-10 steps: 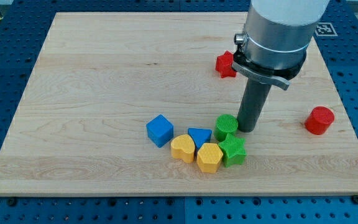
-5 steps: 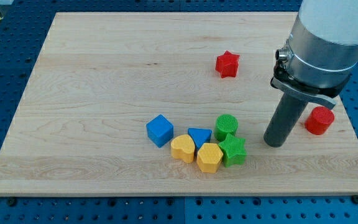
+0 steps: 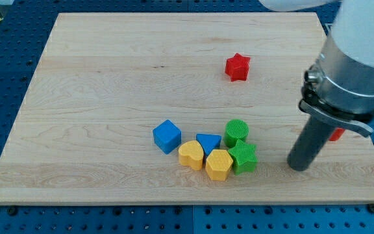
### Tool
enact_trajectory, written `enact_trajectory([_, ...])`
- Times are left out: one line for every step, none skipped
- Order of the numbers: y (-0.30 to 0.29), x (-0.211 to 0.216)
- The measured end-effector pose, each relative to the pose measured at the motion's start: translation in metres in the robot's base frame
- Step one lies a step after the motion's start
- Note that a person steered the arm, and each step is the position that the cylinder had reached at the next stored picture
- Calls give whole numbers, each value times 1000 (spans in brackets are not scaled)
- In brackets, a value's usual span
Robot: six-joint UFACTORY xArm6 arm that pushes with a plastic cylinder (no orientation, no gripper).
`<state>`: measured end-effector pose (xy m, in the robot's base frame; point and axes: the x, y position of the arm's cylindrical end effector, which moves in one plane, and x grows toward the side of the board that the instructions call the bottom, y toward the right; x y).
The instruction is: Move your arm to the bottom right
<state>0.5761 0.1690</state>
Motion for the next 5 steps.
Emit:
enact_trajectory([25,8])
enact_trajectory([79,25])
enact_trajectory([107,16])
enact_trajectory([119,-26])
enact_trajectory([117,-71])
